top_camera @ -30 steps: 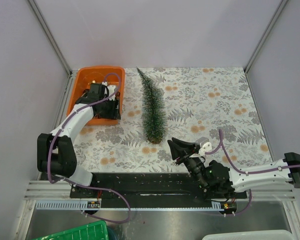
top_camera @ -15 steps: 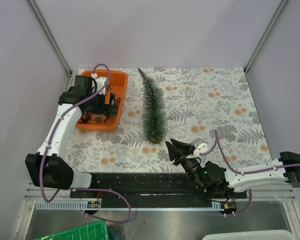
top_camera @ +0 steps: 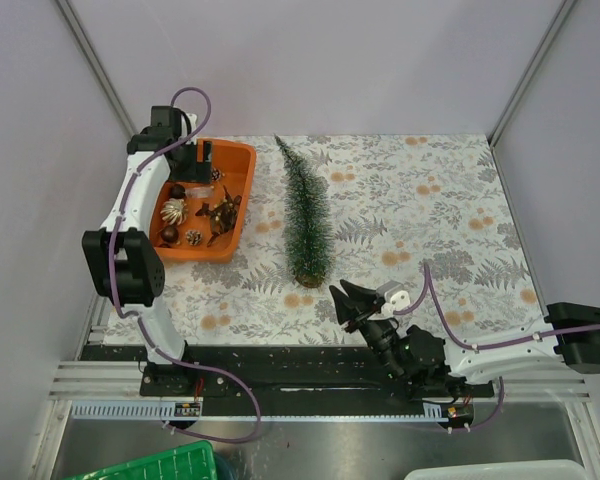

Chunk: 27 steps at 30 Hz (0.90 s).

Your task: Decorate the small christmas tree

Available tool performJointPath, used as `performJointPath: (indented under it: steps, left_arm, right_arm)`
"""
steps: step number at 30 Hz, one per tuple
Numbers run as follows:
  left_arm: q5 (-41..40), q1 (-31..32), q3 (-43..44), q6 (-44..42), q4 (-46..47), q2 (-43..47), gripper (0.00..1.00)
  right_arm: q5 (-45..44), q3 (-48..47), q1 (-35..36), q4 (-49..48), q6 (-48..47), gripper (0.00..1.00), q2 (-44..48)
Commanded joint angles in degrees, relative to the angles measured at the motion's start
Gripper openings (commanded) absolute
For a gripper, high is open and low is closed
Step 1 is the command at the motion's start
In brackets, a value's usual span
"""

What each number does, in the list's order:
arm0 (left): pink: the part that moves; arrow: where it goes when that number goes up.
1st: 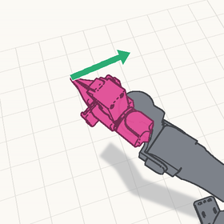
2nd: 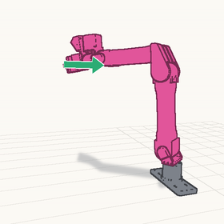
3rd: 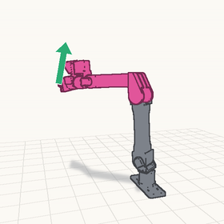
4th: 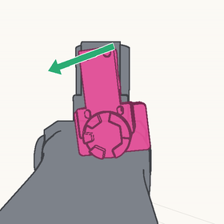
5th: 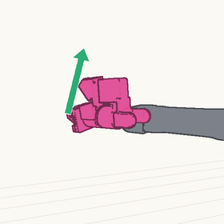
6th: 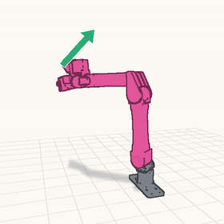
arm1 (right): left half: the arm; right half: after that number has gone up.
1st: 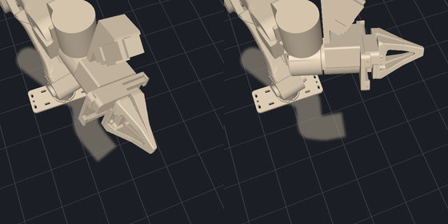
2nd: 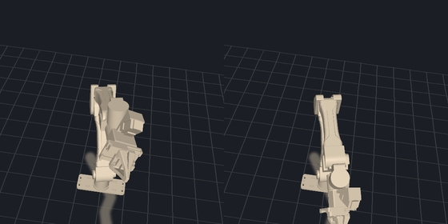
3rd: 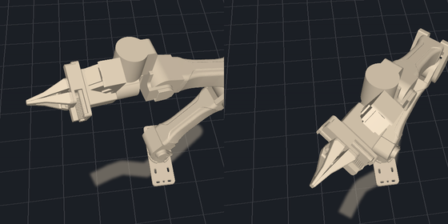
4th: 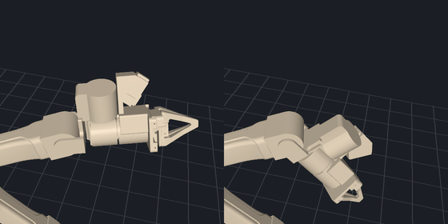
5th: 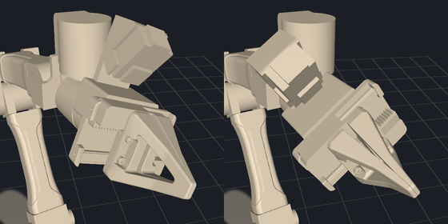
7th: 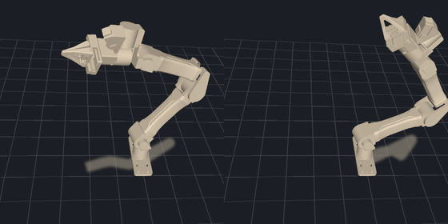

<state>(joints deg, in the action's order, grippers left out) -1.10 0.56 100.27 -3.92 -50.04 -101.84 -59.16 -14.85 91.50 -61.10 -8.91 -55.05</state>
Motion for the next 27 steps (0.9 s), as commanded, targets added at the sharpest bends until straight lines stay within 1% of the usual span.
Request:
performJointPath:
  steps: [1, 3, 6, 11, 12, 19, 21, 24, 27]
  left_arm:
    - [-1.97, -2.05, 6.77, 7.52, -0.67, -4.85, 0.87]
    - [-0.75, -2.05, 7.74, 9.02, -0.67, -6.61, 0.85]
    - [3.82, -1.79, 7.57, 9.72, 0.2, -7.32, 0.84]
    - [9.88, -0.91, 6.87, 7.53, 1.17, -8.02, 0.84]
    - [11.37, 0.4, 6.35, 7.18, 1.17, -7.93, 0.84]
    - [15.6, 1.55, 3.27, 7.17, 2.84, -7.5, 0.84]
    - [16.04, 1.81, 3.09, 7.44, 3.54, -7.67, 0.84]
    - [14.12, 3.3, 3.26, 6.83, 4.25, -8.11, 0.84]
    - [13.32, 4.1, 3.88, 7.0, 4.25, -8.81, 0.79]
  right_arm:
    - [-1.93, 0.88, 0.52, -3.77, 0.2, 0.39, 0.91]
    - [-1.58, 0.96, 0.43, -2.89, 1.26, 0.39, 1.17]
    - [-1.4, 0.7, 0.43, -2.62, 2.05, 0.39, 0.29]
    - [-1.31, 0.35, -0.01, -4.46, 2.23, 0.39, -2.08]
    - [-1.23, 0.26, -0.01, -4.55, 2.23, 0.4, -2.26]
    - [-0.79, -0.53, -0.45, -3.59, 2.58, 0.4, -2.35]
    - [-0.79, -0.79, -0.62, -2.71, 2.84, 0.39, -2.17]
    - [-0.7, -0.97, -0.89, -2.36, 3.28, 0.4, -2.26]
    - [-0.87, -1.14, -0.89, -2.09, 3.28, 0.4, -2.34]
